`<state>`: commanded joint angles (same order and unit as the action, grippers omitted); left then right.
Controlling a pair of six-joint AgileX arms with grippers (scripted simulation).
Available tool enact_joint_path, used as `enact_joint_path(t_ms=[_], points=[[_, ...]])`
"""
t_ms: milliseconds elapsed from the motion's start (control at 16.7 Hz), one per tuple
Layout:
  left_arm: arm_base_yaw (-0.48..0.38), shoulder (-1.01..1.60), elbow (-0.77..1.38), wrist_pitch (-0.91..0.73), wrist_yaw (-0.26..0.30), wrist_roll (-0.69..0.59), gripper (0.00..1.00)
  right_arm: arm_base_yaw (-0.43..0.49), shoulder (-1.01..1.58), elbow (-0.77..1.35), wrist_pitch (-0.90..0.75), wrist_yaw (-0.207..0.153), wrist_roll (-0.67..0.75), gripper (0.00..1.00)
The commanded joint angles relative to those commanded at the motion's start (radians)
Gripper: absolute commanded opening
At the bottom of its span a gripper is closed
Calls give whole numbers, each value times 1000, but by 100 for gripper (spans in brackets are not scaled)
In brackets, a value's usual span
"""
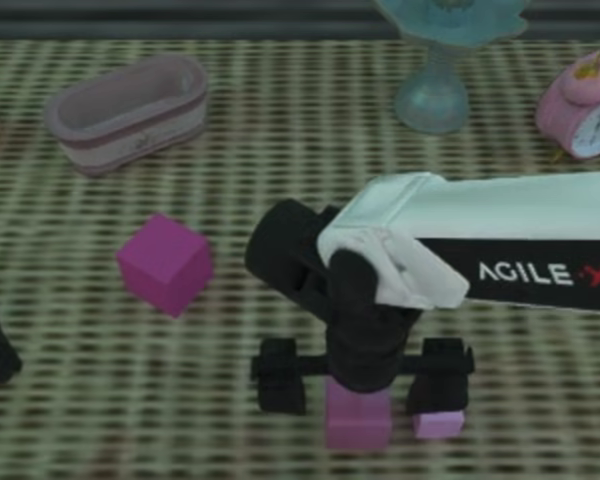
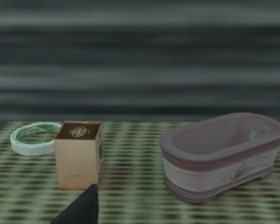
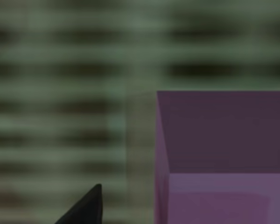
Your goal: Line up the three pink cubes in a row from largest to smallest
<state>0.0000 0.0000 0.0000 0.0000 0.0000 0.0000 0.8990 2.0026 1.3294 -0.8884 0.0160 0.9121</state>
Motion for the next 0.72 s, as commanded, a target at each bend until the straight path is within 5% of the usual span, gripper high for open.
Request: enact_joint_path(t_ms=[420,720], points=[[0,0,0,0,0,0,100,9,-74,144,-227,-1,-1,100],[0,0,0,0,0,0,100,4,-78,152,-236,-1,-1,100]])
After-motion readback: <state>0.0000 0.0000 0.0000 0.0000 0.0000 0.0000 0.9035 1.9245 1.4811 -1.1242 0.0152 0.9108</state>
